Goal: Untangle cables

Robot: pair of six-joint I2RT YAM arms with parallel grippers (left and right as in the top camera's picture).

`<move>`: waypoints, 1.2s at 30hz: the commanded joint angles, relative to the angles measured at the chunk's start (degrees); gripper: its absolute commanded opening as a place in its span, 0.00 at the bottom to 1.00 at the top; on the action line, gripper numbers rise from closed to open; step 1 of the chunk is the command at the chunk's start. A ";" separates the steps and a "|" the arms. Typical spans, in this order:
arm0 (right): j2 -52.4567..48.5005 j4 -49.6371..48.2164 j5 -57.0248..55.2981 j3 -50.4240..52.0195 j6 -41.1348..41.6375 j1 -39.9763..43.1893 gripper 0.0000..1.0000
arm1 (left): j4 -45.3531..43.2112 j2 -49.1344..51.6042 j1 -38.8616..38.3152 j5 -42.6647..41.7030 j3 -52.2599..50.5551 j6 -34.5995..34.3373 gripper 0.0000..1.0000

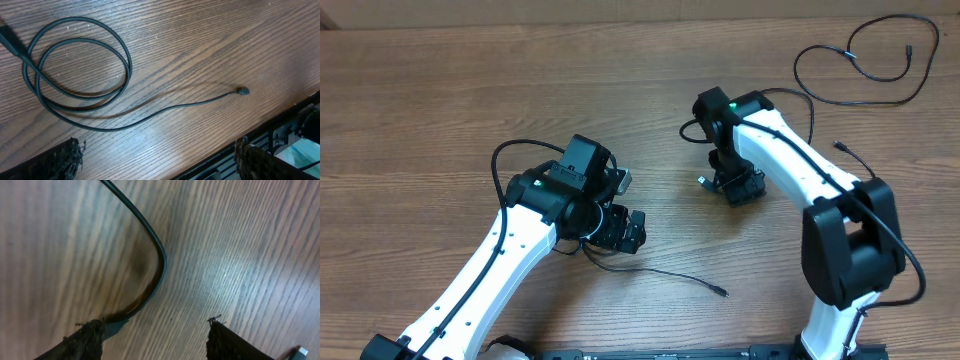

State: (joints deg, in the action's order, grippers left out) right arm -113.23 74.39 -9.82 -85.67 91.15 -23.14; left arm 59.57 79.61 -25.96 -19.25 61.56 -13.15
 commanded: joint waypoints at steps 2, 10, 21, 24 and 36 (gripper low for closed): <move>-0.42 -0.20 2.03 0.22 -0.13 1.20 0.66 | -0.17 -0.98 -0.33 0.22 1.11 -0.15 0.99; -1.92 -3.54 6.88 0.22 -7.30 5.01 0.65 | -0.17 -0.98 -0.33 0.22 1.11 -0.15 1.00; -1.99 -4.72 7.91 2.10 -13.25 6.64 0.61 | -0.17 -0.98 -0.33 0.22 1.11 -0.15 1.00; -1.99 -8.46 10.14 5.29 -13.22 6.64 0.61 | -0.17 -0.98 -0.33 0.22 1.11 -0.15 0.99; -1.99 -14.51 11.06 10.36 -14.82 6.71 0.44 | -0.17 -0.98 -0.33 0.22 1.11 -0.15 0.99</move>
State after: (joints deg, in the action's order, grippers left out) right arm -114.85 59.88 1.74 -76.38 77.78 -16.23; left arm 59.57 79.61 -25.96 -19.25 61.56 -13.15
